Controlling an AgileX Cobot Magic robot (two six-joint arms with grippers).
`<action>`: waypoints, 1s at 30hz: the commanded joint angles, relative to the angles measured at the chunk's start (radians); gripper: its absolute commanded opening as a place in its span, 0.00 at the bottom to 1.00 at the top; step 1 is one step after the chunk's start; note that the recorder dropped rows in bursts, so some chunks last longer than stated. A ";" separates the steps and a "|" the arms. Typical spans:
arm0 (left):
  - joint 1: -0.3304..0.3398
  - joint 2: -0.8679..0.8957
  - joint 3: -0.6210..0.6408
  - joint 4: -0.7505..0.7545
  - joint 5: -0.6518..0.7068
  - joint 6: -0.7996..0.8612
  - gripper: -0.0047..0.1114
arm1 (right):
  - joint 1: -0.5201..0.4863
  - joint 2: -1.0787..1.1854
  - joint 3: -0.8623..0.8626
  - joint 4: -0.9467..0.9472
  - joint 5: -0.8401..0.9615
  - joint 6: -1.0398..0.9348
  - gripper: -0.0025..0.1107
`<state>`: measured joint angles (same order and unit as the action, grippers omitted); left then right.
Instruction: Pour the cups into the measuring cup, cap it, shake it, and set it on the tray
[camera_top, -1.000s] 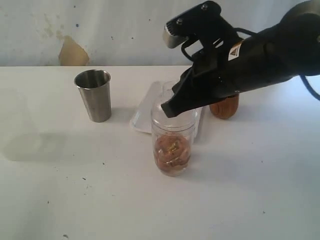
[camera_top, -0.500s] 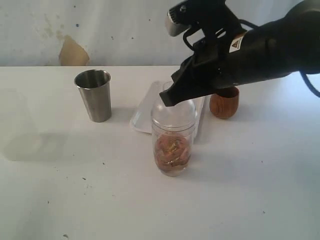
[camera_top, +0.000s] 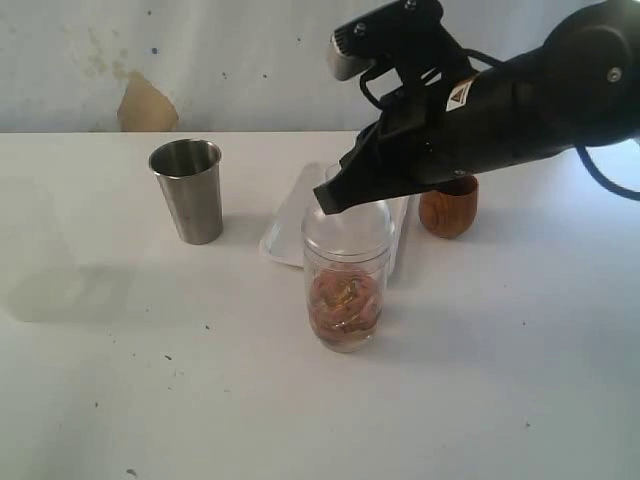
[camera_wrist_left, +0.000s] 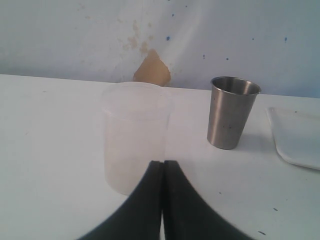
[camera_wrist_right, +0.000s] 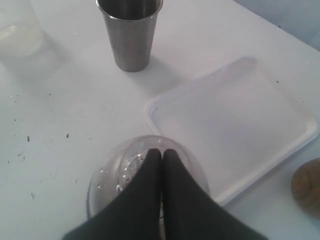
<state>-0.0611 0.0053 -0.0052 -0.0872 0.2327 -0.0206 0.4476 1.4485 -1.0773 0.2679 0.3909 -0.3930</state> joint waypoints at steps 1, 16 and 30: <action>0.004 -0.005 0.005 0.003 -0.007 0.000 0.04 | -0.008 0.009 -0.008 0.000 0.009 -0.011 0.02; 0.004 -0.005 0.005 0.003 -0.007 0.000 0.04 | -0.008 0.029 -0.008 -0.003 0.029 -0.011 0.02; 0.004 -0.005 0.005 0.003 -0.007 0.000 0.04 | -0.008 0.049 -0.001 -0.003 0.039 -0.011 0.02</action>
<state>-0.0611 0.0053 -0.0052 -0.0872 0.2327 -0.0206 0.4476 1.4801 -1.0836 0.2679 0.3977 -0.3950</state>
